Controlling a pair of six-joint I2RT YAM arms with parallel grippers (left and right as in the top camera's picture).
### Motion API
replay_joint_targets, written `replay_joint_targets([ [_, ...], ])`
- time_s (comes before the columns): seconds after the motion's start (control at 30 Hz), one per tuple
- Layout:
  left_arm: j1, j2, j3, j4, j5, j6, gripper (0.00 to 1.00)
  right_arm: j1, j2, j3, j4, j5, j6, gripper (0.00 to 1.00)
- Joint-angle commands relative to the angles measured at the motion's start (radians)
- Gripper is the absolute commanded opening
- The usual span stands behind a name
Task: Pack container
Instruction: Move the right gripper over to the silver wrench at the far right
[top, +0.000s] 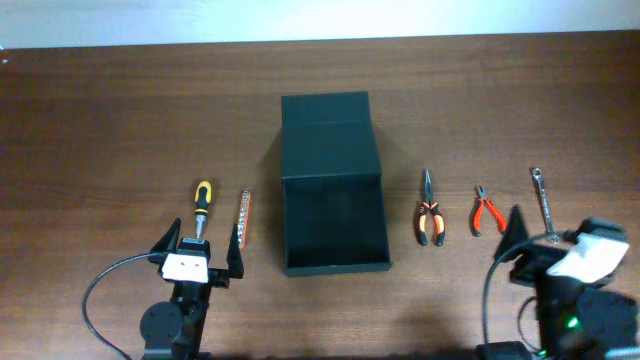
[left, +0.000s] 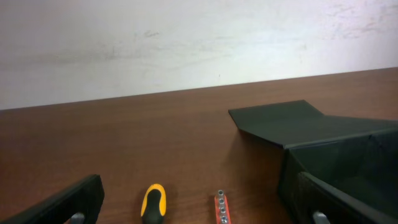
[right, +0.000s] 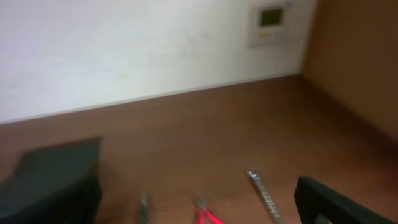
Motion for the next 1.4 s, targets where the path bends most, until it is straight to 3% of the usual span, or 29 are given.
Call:
replay_joint_targets([
  [0.0, 0.005, -0.008, -0.004, -0.004, 0.007, 0.013, 0.99, 0.005, 0.201, 0.275, -0.159, 0.070, -0.023, 0.99],
  [0.17, 0.005, -0.008, -0.004, -0.004, 0.007, 0.013, 0.99, 0.005, 0.548, 0.743, -0.679, -0.033, -0.184, 0.99],
  [0.43, 0.005, -0.008, -0.004, -0.004, 0.007, 0.013, 0.99, 0.005, 0.862, 1.032, -0.973, -0.141, -0.259, 0.99],
  [0.6, 0.005, -0.008, -0.004, -0.004, 0.007, 0.013, 0.99, 0.005, 1.014, 1.041, -0.988, -0.376, -0.258, 0.99],
  [0.73, 0.005, -0.008, -0.004, -0.004, 0.007, 0.013, 0.99, 0.005, 1.110, 1.041, -0.982, -0.418, -0.253, 0.99],
  [0.93, 0.005, -0.008, -0.004, -0.004, 0.007, 0.013, 0.99, 0.005, 1.219, 1.041, -0.929, -0.353, -0.255, 0.99],
  [1.13, 0.005, -0.008, -0.004, -0.004, 0.007, 0.013, 0.99, 0.002, 1.277, 1.041, -0.874, -0.143, -0.266, 0.99],
  [1.37, 0.005, -0.008, -0.004, -0.004, 0.007, 0.013, 0.99, -0.103, 1.267, 1.041, -0.893, -0.143, -0.278, 0.99],
])
